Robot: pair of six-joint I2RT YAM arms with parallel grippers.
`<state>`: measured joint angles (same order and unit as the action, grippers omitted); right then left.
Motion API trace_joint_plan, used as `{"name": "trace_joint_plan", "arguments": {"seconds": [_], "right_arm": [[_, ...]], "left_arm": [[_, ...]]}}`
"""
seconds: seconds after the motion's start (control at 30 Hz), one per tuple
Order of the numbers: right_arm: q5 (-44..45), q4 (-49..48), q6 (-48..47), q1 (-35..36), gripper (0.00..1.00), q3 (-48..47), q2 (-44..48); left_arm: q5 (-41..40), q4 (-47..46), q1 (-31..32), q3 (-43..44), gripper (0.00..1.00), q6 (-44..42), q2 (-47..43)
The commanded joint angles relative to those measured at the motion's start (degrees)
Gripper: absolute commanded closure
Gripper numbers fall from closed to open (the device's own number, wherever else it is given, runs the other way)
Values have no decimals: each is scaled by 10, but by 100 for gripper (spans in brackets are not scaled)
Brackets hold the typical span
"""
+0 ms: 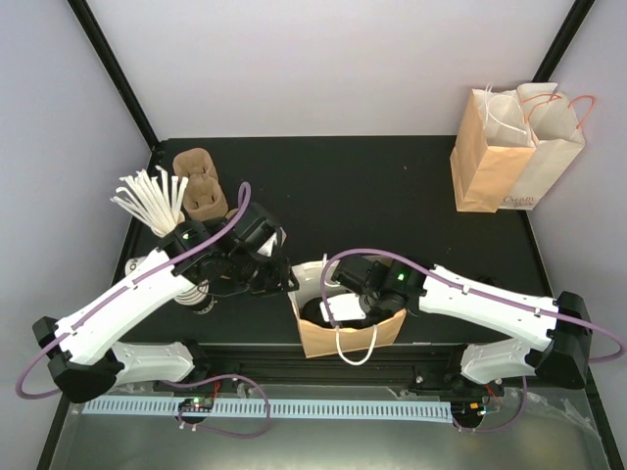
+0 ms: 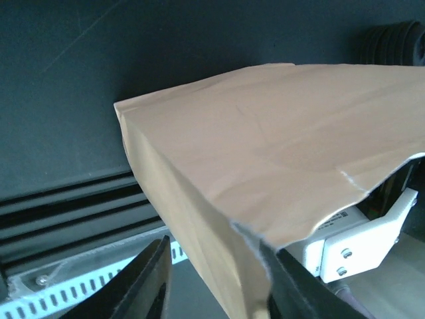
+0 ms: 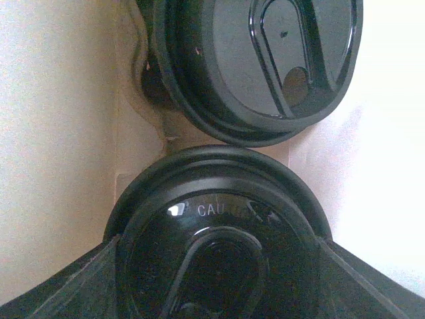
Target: Pack the takeout coffee
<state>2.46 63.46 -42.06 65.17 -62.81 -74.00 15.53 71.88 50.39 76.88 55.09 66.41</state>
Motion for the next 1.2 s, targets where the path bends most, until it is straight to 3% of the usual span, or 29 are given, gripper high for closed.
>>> {"name": "trace_joint_plan", "arguments": {"seconds": [0.0,0.13,0.17,0.37,0.57,0.77,0.93,1.17], "right_arm": [[-43,19,31,3,88,-12,-8],[-45,44,41,3,88,-41,0],[-42,57,45,3,88,-52,1],[-34,117,64,3,88,-100,6],[-32,112,109,3,86,-139,15],[-10,97,225,3,89,-174,-15],[-23,60,306,3,89,-176,-1],[35,74,426,8,91,-164,-18]], "left_arm": [[-16,27,3,38,69,3,16],[-21,11,2,40,95,-6,23],[-24,10,2,44,98,-9,27],[-75,23,2,92,99,-50,54],[-96,33,-3,156,98,-130,107],[-91,39,-6,224,98,-241,169],[-89,9,-7,239,98,-316,187],[-64,-25,-7,256,98,-424,217]]}}
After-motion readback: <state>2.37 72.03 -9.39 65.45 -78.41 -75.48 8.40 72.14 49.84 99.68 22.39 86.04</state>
